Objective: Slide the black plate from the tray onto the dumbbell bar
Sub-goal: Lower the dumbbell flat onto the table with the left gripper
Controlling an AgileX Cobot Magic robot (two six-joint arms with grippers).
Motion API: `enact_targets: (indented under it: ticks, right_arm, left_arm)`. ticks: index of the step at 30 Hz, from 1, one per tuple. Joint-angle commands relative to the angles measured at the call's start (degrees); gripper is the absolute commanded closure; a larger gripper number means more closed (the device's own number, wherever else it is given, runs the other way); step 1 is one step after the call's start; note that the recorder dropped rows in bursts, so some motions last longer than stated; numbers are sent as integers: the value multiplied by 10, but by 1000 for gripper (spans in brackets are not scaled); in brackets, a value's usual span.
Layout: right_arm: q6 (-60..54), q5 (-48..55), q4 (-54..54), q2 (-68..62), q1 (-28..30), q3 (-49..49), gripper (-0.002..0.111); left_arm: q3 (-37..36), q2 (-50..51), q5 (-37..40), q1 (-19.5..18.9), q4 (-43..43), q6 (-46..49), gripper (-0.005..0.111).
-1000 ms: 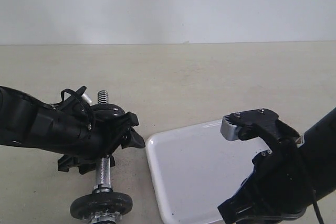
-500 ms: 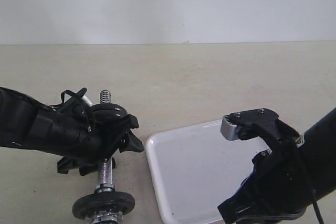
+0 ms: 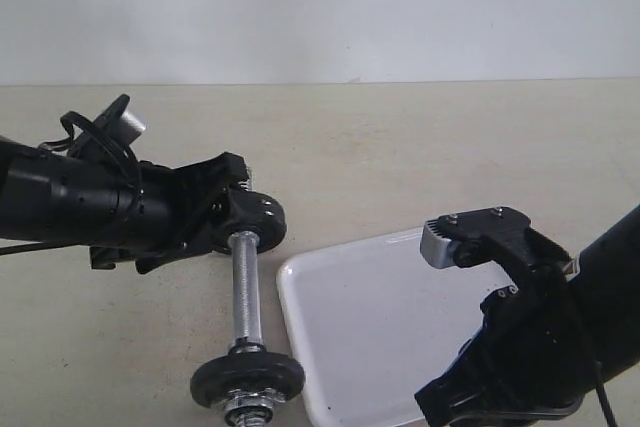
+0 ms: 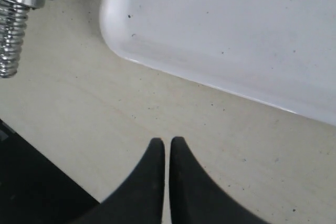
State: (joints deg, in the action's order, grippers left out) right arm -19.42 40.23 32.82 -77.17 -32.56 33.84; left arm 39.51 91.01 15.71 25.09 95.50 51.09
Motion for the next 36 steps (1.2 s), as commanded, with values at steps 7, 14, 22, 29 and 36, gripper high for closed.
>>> enact_targets:
  ticks: [7, 14, 22, 29, 36]
  right_arm:
    - [-2, 7, 1, 0, 0, -2, 109]
    - [0, 7, 1, 0, 0, -2, 109]
    - [0, 7, 1, 0, 0, -2, 109]
    - [0, 7, 1, 0, 0, -2, 109]
    - [0, 7, 1, 0, 0, -2, 109]
  left_arm:
    - [2, -24, 6, 2, -20, 1, 41]
    - [2, -24, 6, 2, -20, 1, 41]
    - [2, -24, 5, 2, -20, 1, 43]
    - [2, -24, 5, 2, -20, 1, 44]
    - [2, -24, 5, 2, -20, 1, 44]
